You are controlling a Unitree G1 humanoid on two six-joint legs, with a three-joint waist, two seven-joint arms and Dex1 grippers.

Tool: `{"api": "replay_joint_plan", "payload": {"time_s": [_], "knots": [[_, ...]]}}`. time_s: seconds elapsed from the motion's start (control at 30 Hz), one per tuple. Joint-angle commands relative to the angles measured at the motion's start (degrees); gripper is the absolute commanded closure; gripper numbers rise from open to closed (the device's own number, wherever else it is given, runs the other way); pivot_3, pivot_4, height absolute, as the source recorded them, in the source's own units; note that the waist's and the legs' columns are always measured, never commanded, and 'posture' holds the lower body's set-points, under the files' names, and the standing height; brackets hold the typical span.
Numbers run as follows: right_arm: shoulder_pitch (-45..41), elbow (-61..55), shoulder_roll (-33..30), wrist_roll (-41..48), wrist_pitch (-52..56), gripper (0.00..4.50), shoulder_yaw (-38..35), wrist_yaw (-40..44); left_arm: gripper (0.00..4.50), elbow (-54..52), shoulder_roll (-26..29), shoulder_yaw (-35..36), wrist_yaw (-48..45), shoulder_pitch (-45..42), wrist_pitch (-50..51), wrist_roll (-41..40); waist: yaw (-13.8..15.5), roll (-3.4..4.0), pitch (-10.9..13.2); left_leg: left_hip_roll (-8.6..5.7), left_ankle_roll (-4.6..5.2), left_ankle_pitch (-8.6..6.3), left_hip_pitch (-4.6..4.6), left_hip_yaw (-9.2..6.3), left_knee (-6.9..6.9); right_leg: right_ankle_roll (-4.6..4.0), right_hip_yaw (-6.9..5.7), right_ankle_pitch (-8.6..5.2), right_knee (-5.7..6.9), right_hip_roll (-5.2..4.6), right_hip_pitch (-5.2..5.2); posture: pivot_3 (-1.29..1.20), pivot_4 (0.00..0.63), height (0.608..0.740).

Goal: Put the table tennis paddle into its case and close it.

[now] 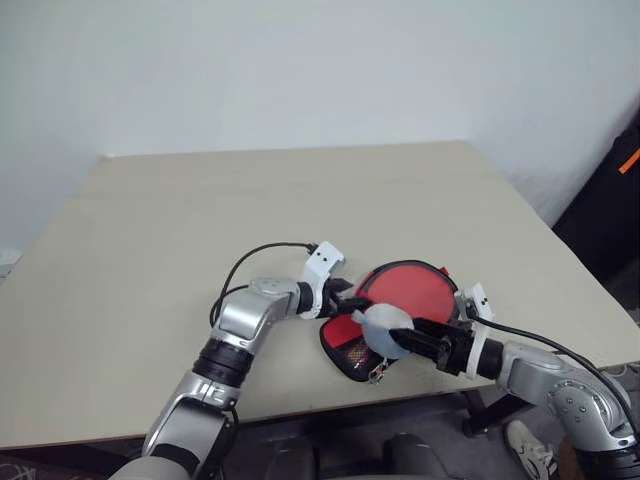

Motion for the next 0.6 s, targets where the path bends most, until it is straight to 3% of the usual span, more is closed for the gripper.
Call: {"api": "replay_joint_plan", "payload": {"time_s": [0.03, 0.47, 0.6], "knots": [[-1.2, 0.5, 2.7, 0.9, -4.2, 0.63, -4.6, 0.6, 1.05, -0.9, 0.1, 3.7, 0.6, -1.3, 0.1, -1.4, 0.0, 0.00, 0.0, 0.00, 0.00, 0.00, 0.00, 0.00, 0.00, 0.00, 0.00, 0.00, 0.00, 0.00, 0.00, 0.00, 0.000, 0.740], [-5.8, 5.1, 4.0, 1.9, -7.1, 0.63, -10.9, 3.9, 1.05, 9.0, 4.0, 10.2, 2.3, -4.4, -3.6, -0.2, 0.0, 0.00, 0.0, 0.00, 0.00, 0.01, -0.02, 0.06, 0.05, -0.01, 0.04, -0.01, 0.70, 0.03, -0.36, 0.00, 0.000, 0.740], [-9.2, 11.5, 1.2, 2.0, -9.0, 0.63, -16.7, 5.6, 1.05, 9.5, 10.1, 12.3, 1.2, -3.2, -8.4, 1.6, -0.1, 0.01, 0.0, 0.01, -0.01, 0.04, -0.04, 0.11, 0.05, -0.02, 0.07, -0.01, 0.73, 0.04, -0.42, 0.00, 0.000, 0.740]]}}
